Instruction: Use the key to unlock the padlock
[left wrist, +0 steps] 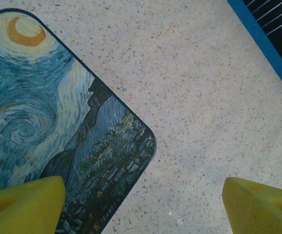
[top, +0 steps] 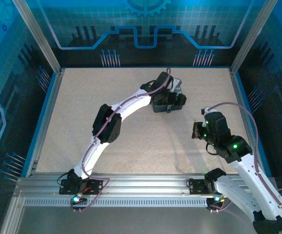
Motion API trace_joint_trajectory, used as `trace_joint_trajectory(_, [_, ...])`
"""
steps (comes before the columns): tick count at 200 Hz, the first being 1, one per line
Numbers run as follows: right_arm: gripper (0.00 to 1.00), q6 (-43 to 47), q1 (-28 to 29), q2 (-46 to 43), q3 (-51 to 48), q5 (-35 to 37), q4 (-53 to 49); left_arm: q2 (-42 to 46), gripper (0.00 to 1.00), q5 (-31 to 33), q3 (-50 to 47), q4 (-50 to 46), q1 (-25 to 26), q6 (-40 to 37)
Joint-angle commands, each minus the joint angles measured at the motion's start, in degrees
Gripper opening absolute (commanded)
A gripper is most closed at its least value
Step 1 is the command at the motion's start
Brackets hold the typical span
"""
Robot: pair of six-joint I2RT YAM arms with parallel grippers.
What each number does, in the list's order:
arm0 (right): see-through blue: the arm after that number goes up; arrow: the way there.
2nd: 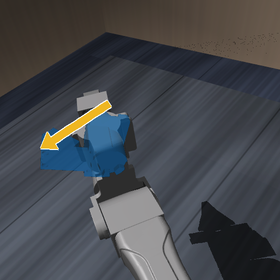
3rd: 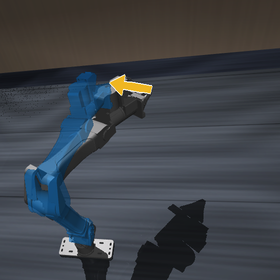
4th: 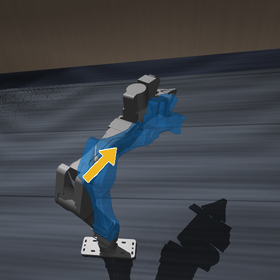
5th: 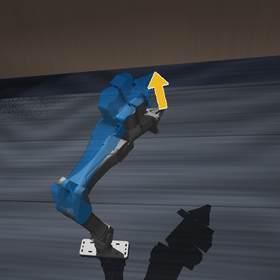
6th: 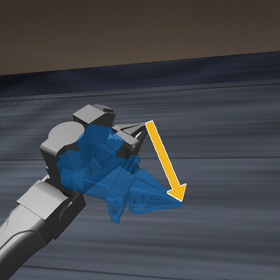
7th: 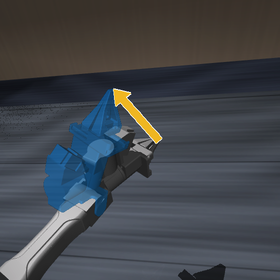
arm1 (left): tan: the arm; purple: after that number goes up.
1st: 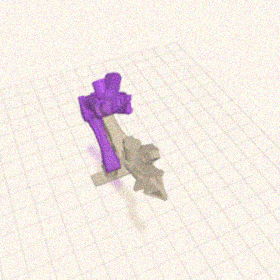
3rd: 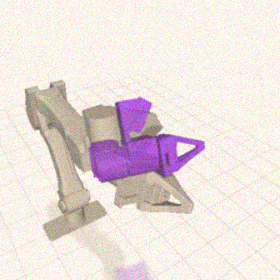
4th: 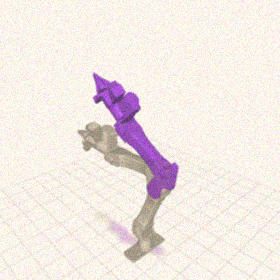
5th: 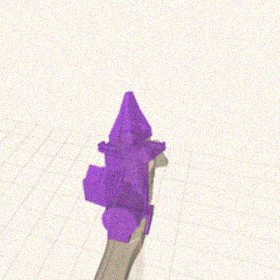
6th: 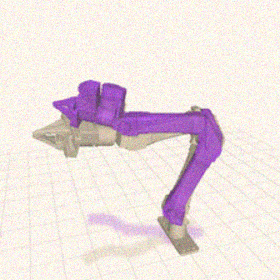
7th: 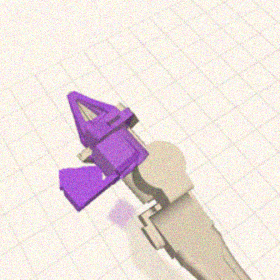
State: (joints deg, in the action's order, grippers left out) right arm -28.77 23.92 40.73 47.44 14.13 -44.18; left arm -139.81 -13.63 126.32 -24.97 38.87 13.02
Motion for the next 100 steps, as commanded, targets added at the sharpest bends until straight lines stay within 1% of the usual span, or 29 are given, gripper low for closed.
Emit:
trace_joint_trajectory(1, [0.0, -0.9, -0.9, -0.5, -0.7, -0.2, -0.6, -0.9, 0.85, 1.4, 3.2, -3.7, 1.3, -2.7])
trace_joint_trajectory(58, [0.0, -1.1, -0.9, -0.4, 0.0, -0.7, -0.6, -2.7, 0.85, 1.4, 3.1, -7.4, 1.6, -5.0])
trace_joint_trajectory(100, [0.0, -0.9, -1.0, -0.4, 0.7, -0.5, -1.1, -3.2, 0.85, 2.7, 3.1, -10.1, 1.6, -7.0])
